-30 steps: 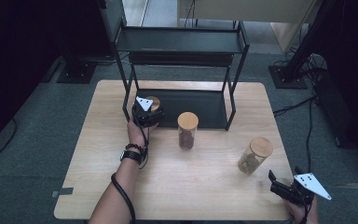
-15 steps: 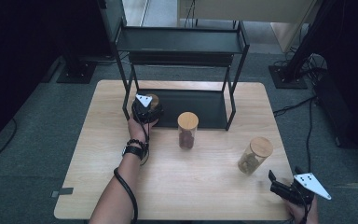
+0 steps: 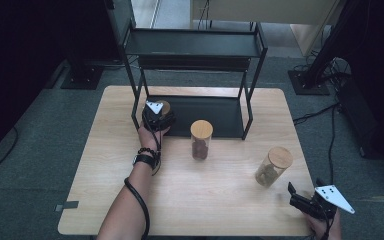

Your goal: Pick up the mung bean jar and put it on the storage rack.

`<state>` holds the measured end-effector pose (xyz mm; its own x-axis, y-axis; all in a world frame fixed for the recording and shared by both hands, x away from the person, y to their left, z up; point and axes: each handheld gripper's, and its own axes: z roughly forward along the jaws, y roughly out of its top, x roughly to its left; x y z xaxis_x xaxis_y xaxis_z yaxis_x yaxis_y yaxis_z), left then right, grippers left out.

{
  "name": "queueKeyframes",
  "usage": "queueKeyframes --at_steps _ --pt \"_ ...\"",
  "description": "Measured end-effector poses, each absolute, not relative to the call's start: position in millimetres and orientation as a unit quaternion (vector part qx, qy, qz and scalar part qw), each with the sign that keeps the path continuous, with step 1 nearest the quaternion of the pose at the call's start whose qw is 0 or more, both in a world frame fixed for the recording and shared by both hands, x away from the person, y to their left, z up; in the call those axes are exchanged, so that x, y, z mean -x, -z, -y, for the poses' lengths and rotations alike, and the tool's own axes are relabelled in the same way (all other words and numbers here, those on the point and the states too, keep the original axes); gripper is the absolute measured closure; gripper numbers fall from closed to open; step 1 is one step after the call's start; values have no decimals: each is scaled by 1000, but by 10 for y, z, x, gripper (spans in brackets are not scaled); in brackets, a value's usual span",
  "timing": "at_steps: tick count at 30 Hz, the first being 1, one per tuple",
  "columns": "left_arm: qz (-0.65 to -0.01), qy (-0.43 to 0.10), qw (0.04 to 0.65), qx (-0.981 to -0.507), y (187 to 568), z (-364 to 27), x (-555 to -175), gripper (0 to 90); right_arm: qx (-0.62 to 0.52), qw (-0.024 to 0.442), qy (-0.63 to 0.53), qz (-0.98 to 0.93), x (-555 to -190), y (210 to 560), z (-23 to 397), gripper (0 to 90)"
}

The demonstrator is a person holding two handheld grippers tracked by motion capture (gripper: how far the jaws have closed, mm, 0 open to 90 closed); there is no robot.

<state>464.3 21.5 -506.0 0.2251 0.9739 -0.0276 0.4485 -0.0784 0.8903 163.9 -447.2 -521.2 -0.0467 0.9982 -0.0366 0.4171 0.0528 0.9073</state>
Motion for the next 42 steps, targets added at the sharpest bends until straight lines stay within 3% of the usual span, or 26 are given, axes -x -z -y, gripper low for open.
queueKeyframes --at_steps 25,27,37,42 --pt "-528 -325 406 -671 5182 -211 -4410 203 -572 385 -380 -617 -1635 5212 4466 27" --pt "-523 -317 415 -674 5183 -213 -4393 116 -573 384 -380 -616 -1635 5212 4468 27" --pt "-514 -321 420 -676 5181 -255 -4274 105 -572 384 -380 -617 -1635 5212 4466 27" --pt "-500 -319 422 -685 5180 -235 -4207 7 -571 386 -378 -618 -1636 5213 4465 27"
